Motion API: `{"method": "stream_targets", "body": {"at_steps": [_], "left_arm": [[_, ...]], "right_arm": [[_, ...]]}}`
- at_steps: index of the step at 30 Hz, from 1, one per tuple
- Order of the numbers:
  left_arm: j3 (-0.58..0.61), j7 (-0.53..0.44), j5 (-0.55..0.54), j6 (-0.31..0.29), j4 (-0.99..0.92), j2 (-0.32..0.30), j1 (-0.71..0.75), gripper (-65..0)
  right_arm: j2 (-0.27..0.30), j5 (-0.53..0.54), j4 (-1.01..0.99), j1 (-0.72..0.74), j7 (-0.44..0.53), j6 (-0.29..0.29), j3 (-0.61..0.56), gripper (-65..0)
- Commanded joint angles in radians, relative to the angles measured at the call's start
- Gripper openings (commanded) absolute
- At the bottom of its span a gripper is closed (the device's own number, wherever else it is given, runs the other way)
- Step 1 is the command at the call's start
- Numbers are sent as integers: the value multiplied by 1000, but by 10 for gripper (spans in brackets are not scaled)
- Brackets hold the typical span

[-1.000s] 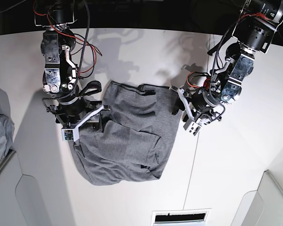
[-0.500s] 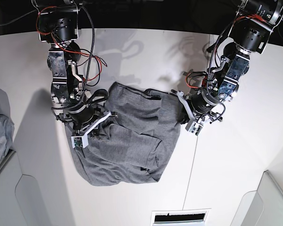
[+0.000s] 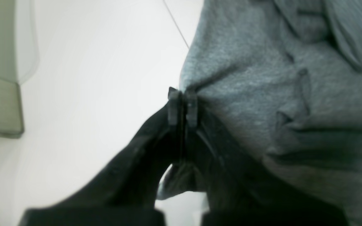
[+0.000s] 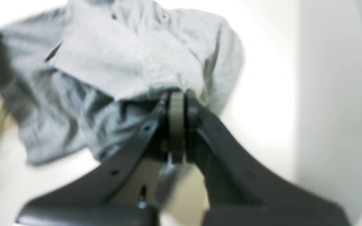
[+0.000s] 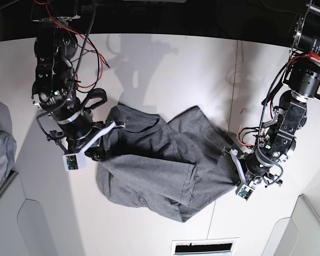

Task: Layout the t-shirt on the table in an organized manner, then fold the t-shirt properly
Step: 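Lift the t-shirt with both grippers and stretch it apart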

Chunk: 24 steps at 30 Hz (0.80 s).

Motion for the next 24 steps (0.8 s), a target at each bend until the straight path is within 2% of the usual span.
{"method": "stream_targets", "body": {"at_steps": [1,5,9,11,20,24], "left_arm": [[-6,-21,0,24,14,-24,-46,-650],[-6,-20,0,97,14,-70,-99,-650],[-6,-9,-1,99,14,-93,-116,-650],[-6,13,-3,79,14,-95,-112,-650],[-6,60,-1,75,14,-123,-77,-650],[-9,56,-1,83,27,-148,-83,-650]], "right_arm": [[9,18,40,-13,20,14,0,-650],[42,19,104,-100,22,15,6,-650],[82,19,111,-152,23,15,47,-650],[93,19,111,-175,31,15,85,-650],[110,23,110,-191,37,15,352,-650],[160,108,108,-191,36,24,423,-650]]}}
